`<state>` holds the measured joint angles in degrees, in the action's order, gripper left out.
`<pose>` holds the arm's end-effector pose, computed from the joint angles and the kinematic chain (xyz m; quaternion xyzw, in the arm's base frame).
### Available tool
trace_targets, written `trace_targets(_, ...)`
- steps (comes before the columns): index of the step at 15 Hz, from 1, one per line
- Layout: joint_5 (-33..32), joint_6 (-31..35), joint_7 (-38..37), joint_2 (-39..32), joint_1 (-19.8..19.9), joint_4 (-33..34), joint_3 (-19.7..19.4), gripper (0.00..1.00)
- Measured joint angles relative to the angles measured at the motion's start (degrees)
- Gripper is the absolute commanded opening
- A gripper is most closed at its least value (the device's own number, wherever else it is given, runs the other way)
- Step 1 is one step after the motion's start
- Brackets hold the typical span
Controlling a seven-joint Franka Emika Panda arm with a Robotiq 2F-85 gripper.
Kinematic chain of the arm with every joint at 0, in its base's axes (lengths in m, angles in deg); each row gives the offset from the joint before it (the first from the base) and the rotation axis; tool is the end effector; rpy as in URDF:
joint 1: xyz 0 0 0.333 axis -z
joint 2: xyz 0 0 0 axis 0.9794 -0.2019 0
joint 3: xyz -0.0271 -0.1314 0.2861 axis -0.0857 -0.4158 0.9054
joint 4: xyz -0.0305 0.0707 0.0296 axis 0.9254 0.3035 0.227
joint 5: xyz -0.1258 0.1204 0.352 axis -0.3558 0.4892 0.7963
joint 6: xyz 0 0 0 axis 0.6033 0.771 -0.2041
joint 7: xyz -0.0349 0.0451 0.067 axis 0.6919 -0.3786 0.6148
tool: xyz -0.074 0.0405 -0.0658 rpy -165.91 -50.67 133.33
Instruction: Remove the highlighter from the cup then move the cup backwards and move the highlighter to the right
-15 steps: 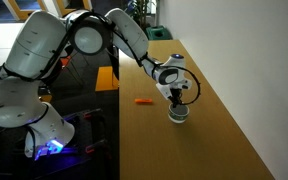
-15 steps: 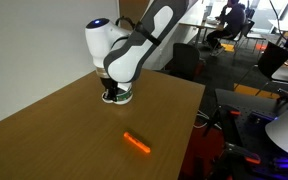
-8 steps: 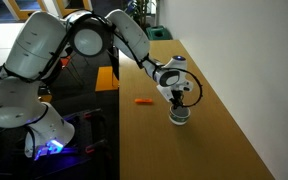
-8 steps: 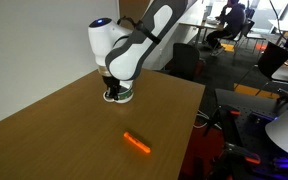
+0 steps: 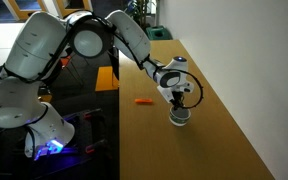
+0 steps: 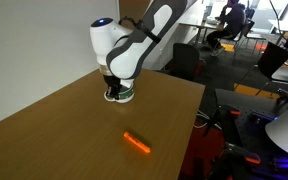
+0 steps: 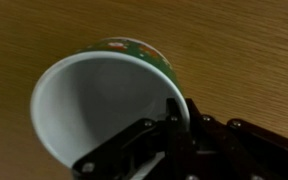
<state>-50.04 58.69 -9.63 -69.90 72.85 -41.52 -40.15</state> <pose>0.6707 -0.0176 0.1423 0.9957 0.0075 0.0241 0.0891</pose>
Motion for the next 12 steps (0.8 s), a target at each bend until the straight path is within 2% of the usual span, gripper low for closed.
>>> trace_targets(2, 0.00, -0.01, 0.01, 0.12, 0.22, 0.09, 0.01, 0.26)
trace_targets(3, 0.00, -0.01, 0.03, 0.26, 0.36, 0.14, 0.00, 0.24)
trace_targets(6, 0.00, -0.01, 0.03, 0.74, 0.61, 0.38, 0.01, 0.31)
trace_targets(7, 0.00, -0.01, 0.03, 0.88, 0.64, 0.41, 0.01, 0.30)
trace_targets(11, 0.00, -0.16, 0.04, 1.70, 0.82, 0.37, 0.01, 0.48)
trace_targets(12, 0.00, -0.24, 0.03, 1.99, 0.90, 0.26, 0.01, 0.49)
